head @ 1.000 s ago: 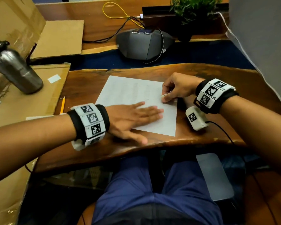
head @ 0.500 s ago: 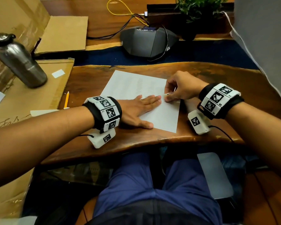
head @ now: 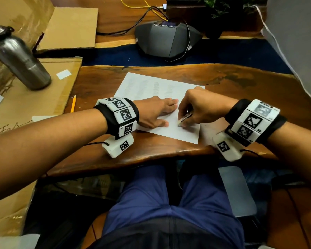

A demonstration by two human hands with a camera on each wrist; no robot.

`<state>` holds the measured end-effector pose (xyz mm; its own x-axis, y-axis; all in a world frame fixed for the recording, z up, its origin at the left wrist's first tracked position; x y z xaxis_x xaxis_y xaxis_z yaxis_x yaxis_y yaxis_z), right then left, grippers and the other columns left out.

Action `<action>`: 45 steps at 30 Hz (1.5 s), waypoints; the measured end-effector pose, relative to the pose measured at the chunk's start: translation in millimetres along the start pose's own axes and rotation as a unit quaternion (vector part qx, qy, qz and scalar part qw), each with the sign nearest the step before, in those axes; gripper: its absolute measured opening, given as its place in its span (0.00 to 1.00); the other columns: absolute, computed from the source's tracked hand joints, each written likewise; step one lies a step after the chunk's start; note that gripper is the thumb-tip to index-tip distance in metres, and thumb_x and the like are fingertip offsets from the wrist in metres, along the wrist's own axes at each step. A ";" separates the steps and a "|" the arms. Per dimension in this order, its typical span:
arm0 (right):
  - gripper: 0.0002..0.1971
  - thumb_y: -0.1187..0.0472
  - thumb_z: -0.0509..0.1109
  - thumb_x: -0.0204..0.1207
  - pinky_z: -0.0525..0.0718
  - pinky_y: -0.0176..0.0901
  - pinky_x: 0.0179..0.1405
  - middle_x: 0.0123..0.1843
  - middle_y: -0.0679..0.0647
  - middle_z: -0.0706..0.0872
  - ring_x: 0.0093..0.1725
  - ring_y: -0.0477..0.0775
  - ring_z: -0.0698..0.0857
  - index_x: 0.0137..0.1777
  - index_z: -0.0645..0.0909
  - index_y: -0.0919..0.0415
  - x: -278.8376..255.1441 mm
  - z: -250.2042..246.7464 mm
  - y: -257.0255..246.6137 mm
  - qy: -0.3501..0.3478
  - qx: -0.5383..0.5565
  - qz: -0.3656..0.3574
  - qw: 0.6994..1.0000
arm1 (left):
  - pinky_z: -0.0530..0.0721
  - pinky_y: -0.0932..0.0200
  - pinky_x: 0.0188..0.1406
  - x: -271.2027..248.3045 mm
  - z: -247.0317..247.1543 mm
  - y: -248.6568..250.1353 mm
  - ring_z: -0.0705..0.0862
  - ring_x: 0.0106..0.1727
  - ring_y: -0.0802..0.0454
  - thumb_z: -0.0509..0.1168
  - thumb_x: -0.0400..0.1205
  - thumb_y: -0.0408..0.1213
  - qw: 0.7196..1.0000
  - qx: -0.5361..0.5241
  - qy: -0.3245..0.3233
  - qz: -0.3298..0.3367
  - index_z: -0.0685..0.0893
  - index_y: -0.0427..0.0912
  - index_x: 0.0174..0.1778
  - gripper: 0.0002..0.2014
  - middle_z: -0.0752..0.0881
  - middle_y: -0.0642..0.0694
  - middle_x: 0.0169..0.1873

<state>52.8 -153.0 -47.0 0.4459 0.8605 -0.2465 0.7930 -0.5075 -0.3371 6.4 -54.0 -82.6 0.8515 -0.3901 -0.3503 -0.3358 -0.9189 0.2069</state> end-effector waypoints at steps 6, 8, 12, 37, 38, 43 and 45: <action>0.06 0.54 0.83 0.70 0.89 0.45 0.43 0.39 0.47 0.92 0.39 0.44 0.87 0.44 0.93 0.55 2.3 -4.6 5.5 0.058 0.014 0.011 0.998 | 0.52 0.53 0.83 0.5 1.2 0.7 0.56 0.86 0.45 0.63 0.87 0.48 1.000 0.013 -0.010 -0.011 0.56 0.43 0.87 0.35 0.49 0.47 0.88; 0.07 0.54 0.83 0.70 0.88 0.41 0.42 0.39 0.46 0.92 0.39 0.42 0.87 0.44 0.93 0.54 -0.4 1.4 -1.9 0.017 0.015 0.001 1.000 | 0.55 0.50 0.84 0.8 2.7 -0.2 0.58 0.85 0.43 0.63 0.87 0.49 1.000 0.016 -0.015 -0.007 0.57 0.44 0.87 0.35 0.49 0.47 0.88; 0.07 0.54 0.83 0.71 0.85 0.37 0.39 0.42 0.48 0.92 0.38 0.43 0.86 0.45 0.93 0.56 6.4 -12.3 22.3 0.101 0.010 0.047 0.994 | 0.53 0.49 0.85 1.2 4.3 -0.1 0.56 0.86 0.44 0.63 0.87 0.48 1.000 0.012 -0.016 -0.007 0.53 0.45 0.88 0.36 0.48 0.49 0.88; 0.05 0.55 0.82 0.70 0.88 0.50 0.48 0.45 0.50 0.91 0.45 0.54 0.86 0.44 0.92 0.52 6.9 -34.8 70.1 0.088 -0.088 0.148 0.981 | 0.41 0.43 0.86 22.1 25.6 87.1 0.33 0.86 0.43 0.50 0.84 0.68 0.999 -0.011 -0.047 -0.003 0.36 0.37 0.86 0.49 0.33 0.38 0.85; 0.05 0.54 0.82 0.70 0.88 0.50 0.51 0.46 0.50 0.91 0.47 0.53 0.87 0.44 0.91 0.52 4.4 -36.9 74.1 0.090 -0.077 0.144 0.982 | 0.40 0.45 0.86 22.6 20.0 92.9 0.34 0.86 0.45 0.51 0.85 0.65 0.999 -0.024 -0.039 0.022 0.37 0.37 0.86 0.47 0.34 0.39 0.86; 0.09 0.53 0.79 0.75 0.81 0.42 0.48 0.50 0.49 0.90 0.50 0.50 0.86 0.51 0.91 0.56 -13.0 -43.2 85.6 0.115 -0.025 0.128 0.985 | 0.39 0.50 0.85 -1.9 -16.9 44.8 0.34 0.86 0.49 0.53 0.84 0.66 0.997 -0.043 -0.039 -0.055 0.35 0.43 0.87 0.47 0.32 0.46 0.85; 0.09 0.53 0.78 0.77 0.80 0.40 0.46 0.50 0.50 0.89 0.50 0.51 0.86 0.52 0.90 0.57 -13.2 -43.9 79.4 0.106 -0.034 0.122 0.986 | 0.43 0.51 0.84 -15.2 -29.8 8.6 0.40 0.87 0.47 0.55 0.83 0.65 0.990 -0.002 -0.068 -0.126 0.40 0.43 0.88 0.47 0.35 0.45 0.86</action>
<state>128.1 -202.6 -30.6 0.6977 0.7073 -0.1136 0.6748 -0.7021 -0.2274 2.6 -54.3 -48.3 0.8462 -0.1522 -0.5106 -0.1174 -0.9880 0.1000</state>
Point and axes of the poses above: each hand's wrist, its own x-axis towards the middle knuckle, its own z-axis out of the palm, y = z × x, the point moved 7 cm from there along x, towards the middle knuckle
